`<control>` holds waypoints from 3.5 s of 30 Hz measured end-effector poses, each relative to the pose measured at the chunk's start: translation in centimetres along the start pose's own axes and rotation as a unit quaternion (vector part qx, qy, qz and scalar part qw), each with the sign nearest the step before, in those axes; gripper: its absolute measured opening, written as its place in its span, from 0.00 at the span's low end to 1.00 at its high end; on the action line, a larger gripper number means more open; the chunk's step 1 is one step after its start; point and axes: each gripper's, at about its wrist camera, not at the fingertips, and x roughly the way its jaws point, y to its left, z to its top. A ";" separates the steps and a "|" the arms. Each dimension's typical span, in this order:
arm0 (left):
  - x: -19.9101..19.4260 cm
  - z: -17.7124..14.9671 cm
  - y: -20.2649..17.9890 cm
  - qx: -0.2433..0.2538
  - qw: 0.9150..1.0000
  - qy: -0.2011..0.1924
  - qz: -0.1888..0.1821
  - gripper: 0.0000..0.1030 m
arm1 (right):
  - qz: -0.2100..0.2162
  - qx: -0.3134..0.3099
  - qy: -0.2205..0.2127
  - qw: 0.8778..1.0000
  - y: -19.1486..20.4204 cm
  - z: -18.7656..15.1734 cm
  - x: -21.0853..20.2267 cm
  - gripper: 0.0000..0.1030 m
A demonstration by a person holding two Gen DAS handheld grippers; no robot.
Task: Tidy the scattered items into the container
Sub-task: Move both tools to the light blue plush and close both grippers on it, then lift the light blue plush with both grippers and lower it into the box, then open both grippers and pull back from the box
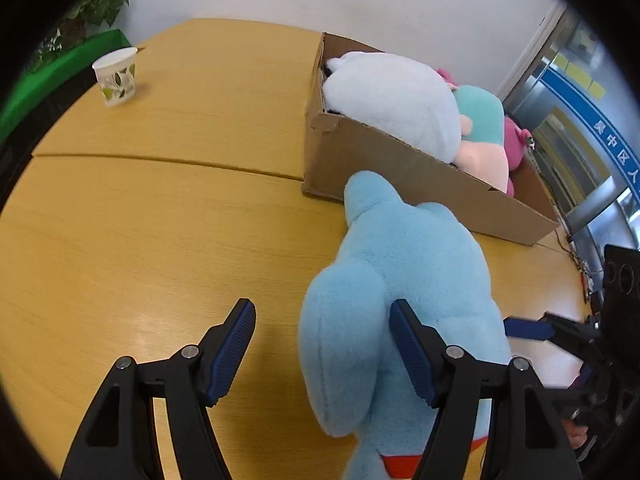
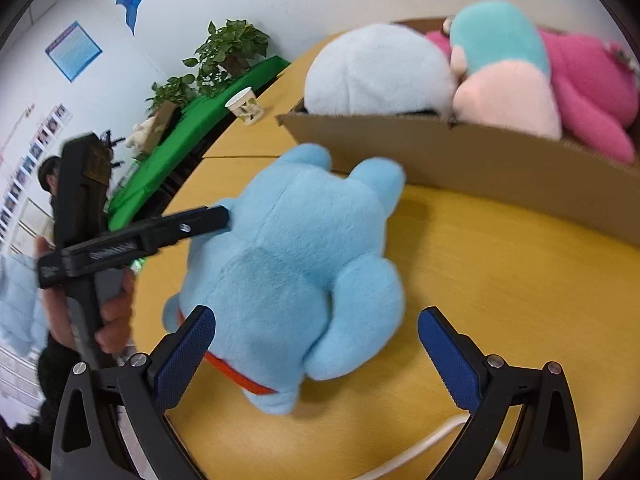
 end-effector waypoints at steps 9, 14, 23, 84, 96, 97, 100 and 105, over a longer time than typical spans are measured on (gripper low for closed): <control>0.2 -0.6 0.1 0.007 1.000 0.018 -0.024 0.27 | 0.021 0.007 0.021 1.000 0.4 0.4 4.6 1.00; -0.5 -0.9 -0.6 0.013 1.000 0.013 -0.015 0.21 | 0.045 0.001 0.016 0.999 0.4 0.3 5.2 0.97; -3.1 0.0 -7.1 0.066 0.996 -0.020 -0.051 0.19 | -0.002 -0.027 -0.060 0.998 -0.7 1.0 -0.9 0.02; 13.7 17.1 -27.7 0.134 0.989 -0.005 -0.069 0.19 | -0.238 -0.034 -0.130 0.962 -20.9 14.5 -15.5 0.26; 14.5 13.7 -26.8 0.149 0.985 0.013 -0.083 0.27 | -0.254 -0.023 -0.103 0.961 -23.8 11.4 -13.5 0.34; 13.9 13.8 -26.5 0.145 0.986 0.009 -0.083 0.29 | -0.258 -0.026 -0.102 0.961 -23.4 11.1 -13.6 0.35; 11.0 13.7 -25.8 0.137 0.987 -0.021 -0.080 0.31 | -0.264 -0.028 -0.111 0.958 -22.5 10.3 -14.5 0.43; 4.8 12.0 -23.9 0.126 0.987 -0.086 -0.048 0.73 | -0.259 -0.004 -0.187 0.948 -19.8 8.4 -18.3 1.00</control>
